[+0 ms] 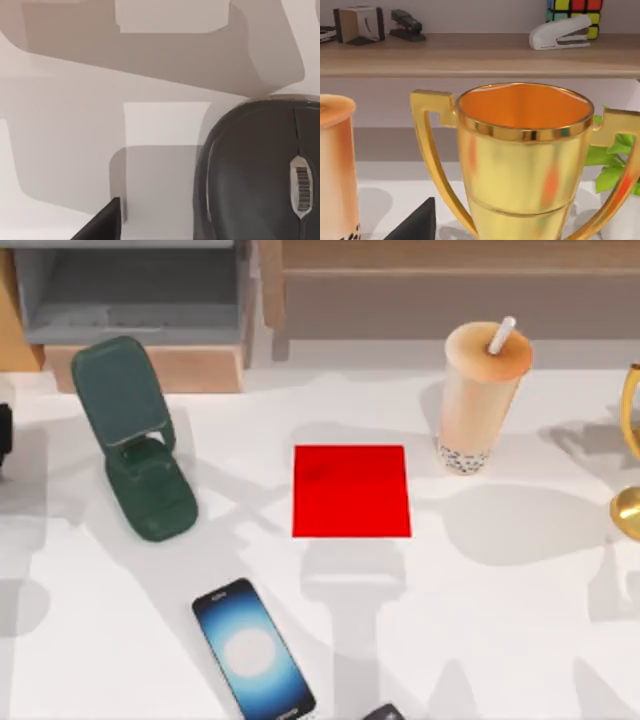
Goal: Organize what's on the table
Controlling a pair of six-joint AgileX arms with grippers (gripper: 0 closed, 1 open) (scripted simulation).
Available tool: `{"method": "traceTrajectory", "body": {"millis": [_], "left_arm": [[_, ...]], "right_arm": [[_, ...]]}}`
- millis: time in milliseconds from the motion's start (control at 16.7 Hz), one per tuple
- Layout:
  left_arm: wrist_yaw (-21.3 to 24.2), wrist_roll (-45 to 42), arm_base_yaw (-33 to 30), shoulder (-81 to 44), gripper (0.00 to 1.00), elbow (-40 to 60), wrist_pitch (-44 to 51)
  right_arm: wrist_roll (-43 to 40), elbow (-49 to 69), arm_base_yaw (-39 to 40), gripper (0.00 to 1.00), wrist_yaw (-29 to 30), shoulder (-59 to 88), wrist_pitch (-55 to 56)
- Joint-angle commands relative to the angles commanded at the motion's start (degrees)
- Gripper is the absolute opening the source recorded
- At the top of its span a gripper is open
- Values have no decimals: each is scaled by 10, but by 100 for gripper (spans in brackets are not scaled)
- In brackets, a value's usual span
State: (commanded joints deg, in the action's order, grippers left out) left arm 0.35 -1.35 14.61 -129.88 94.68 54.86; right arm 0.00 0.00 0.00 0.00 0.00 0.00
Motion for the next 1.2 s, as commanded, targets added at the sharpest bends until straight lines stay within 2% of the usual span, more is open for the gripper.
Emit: {"method": "traceTrajectory", "body": {"millis": [780, 1200], "left_arm": [[0, 0, 0, 0, 2, 0, 0], [0, 0, 0, 0, 0, 0, 0]], "right_arm": [[0, 0, 0, 100, 0, 0, 0], [0, 0, 0, 100, 0, 0, 0]]}}
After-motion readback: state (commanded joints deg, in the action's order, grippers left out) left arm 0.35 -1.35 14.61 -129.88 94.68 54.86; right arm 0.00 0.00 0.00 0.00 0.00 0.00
